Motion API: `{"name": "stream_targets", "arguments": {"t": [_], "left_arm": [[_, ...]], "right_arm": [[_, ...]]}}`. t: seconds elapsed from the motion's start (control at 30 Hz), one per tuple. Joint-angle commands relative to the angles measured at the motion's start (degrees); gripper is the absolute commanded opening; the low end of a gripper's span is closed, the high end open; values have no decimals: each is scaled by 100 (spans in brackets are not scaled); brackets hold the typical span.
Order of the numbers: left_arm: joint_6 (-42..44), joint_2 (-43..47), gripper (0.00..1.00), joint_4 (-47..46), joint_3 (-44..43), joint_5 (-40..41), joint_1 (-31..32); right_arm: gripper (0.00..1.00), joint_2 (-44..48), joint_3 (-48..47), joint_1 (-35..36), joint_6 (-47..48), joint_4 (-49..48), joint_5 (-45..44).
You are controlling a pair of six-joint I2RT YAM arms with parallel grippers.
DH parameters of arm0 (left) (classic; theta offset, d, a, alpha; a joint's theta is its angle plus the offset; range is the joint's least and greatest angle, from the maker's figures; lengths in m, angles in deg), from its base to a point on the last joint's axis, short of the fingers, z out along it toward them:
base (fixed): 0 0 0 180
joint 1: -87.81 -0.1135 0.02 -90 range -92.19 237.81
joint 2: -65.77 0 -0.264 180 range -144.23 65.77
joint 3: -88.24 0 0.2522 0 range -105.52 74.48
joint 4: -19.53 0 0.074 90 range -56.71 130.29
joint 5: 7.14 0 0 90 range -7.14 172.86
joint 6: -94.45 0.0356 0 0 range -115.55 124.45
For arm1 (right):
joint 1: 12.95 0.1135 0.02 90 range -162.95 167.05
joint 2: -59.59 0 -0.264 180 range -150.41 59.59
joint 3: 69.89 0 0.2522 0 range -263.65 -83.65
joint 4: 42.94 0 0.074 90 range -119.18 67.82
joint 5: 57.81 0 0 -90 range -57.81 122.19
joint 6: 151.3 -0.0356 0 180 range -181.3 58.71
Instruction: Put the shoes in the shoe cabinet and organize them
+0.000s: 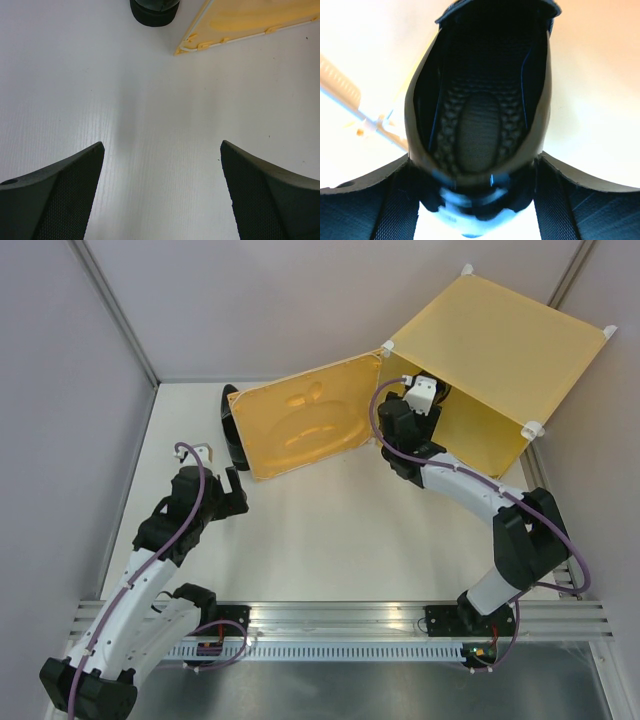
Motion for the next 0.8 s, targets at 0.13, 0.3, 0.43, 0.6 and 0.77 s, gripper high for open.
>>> {"name": "stream_targets", "arguments": {"t": [0.13,0.3,0.43,0.6,0.77], "left_arm": [[239,88,100,-157,44,-16,-18],[231,106,100,-166,53,10,-18],[231,106,100,-166,44,10,-18],[222,88,100,-166,53,19,-26],[222,88,100,-166,53,19,-18]], "right_arm": [[1,56,-453,-318,-80,-598,-891],[1,-207,-462,-503,-45,-852,-839],[1,-366,-409,-521,-71,-1020,-900],[11,-550,-356,-556,-212,-1222,-970],[48,-639,-479,-565,-309,-1135,-944]]}}
